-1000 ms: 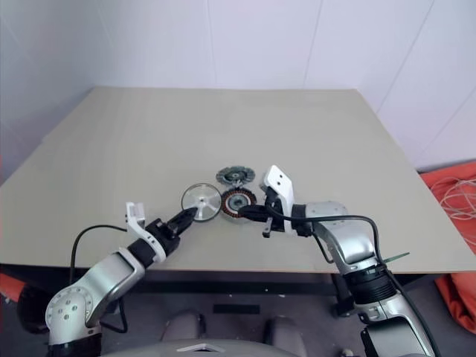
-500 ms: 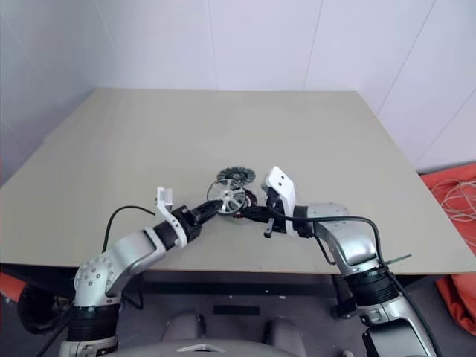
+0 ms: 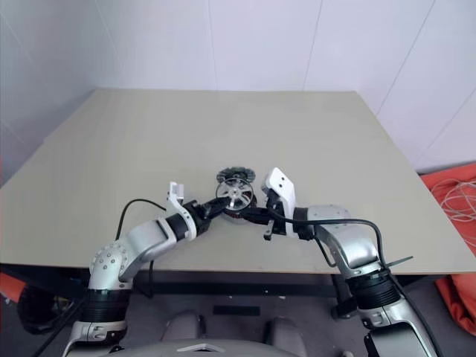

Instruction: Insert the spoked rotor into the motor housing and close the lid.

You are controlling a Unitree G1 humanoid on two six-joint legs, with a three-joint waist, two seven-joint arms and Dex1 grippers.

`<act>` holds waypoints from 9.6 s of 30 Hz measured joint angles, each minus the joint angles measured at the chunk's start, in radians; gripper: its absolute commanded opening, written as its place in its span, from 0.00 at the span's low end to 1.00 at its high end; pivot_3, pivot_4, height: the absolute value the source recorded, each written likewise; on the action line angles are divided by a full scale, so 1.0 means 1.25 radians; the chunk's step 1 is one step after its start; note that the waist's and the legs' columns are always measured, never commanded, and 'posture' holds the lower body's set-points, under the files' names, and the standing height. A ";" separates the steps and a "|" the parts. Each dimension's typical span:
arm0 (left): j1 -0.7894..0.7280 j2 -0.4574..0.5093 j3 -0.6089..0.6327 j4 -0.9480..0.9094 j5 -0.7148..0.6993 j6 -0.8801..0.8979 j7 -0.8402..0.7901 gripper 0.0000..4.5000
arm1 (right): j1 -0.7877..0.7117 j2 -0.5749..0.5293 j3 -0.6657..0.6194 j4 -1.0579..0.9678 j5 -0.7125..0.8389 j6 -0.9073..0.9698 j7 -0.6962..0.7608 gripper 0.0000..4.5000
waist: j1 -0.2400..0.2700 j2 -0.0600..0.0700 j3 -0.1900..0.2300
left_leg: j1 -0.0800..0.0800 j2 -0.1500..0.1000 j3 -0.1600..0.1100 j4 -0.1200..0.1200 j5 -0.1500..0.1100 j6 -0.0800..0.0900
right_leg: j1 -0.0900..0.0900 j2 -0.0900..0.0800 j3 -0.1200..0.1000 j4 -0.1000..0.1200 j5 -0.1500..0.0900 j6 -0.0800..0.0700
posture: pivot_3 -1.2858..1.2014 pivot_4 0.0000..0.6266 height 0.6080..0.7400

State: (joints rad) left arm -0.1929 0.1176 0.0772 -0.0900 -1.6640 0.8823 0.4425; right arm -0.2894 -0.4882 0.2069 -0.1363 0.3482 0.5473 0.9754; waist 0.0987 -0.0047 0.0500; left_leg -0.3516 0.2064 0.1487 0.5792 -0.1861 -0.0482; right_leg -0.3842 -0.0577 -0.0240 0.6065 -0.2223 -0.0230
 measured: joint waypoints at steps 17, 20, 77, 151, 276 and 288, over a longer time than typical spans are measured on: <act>-0.031 -0.044 0.000 0.072 0.070 0.006 -0.023 0.10 | 0.125 -0.092 -0.009 -0.065 0.037 0.022 0.020 0.00 | 0.003 0.000 0.000 | 0.000 0.000 0.000 0.000 0.000 0.000 | 0.000 0.000 0.000 0.000 0.000 0.000 | 0.52 0.00 1.00; -0.034 -0.052 0.003 0.082 0.082 0.009 -0.034 0.10 | 0.133 -0.098 -0.010 -0.065 0.037 0.021 0.020 0.00 | 0.003 0.000 0.000 | 0.000 0.000 0.000 0.000 0.000 0.000 | 0.000 0.000 0.000 0.000 0.000 0.000 | 0.52 0.00 1.00; 0.105 0.036 0.072 -0.122 0.040 -0.012 -0.090 0.99 | 0.090 -0.086 -0.004 -0.062 0.036 0.018 0.002 0.00 | -0.001 0.000 0.000 | 0.000 0.000 0.000 0.001 -0.001 0.002 | 0.000 0.000 0.000 0.000 0.000 0.000 | 0.52 0.00 1.00; 0.217 0.145 -0.087 -0.245 0.754 -0.186 -0.665 0.13 | -0.263 -0.106 0.211 0.162 -0.273 -0.369 0.236 0.81 | -0.022 0.005 0.000 | 0.000 0.000 0.001 0.000 -0.002 0.004 | 0.000 0.000 0.001 0.001 0.003 -0.006 | 0.52 0.00 1.00; 0.171 0.026 -0.083 -0.158 0.823 -0.203 -0.669 0.13 | -0.446 -0.068 0.216 -0.046 -0.069 0.790 0.064 0.00 | -0.002 0.008 0.002 | 0.000 0.001 0.001 0.002 0.000 0.000 | -0.002 0.000 0.001 0.004 0.005 -0.009 | 0.52 0.00 1.00; 0.173 0.025 -0.078 -0.157 0.823 -0.204 -0.670 0.13 | -0.480 0.079 0.124 0.086 -0.006 0.851 -0.143 0.07 | -0.002 0.009 0.003 | 0.000 0.001 0.000 0.001 0.002 -0.003 | -0.004 0.000 0.002 0.005 0.005 -0.009 | 0.52 0.00 1.00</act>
State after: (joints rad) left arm 0.0239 0.1488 -0.0202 -0.2867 -0.6347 0.6276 -0.3947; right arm -0.8898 -0.3889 0.3620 -0.0293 0.3414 1.6109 0.7960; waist 0.0958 0.0062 0.0539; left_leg -0.3514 0.2072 0.1492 0.5800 -0.1838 -0.0519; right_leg -0.3886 -0.0576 -0.0221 0.6133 -0.2164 -0.0346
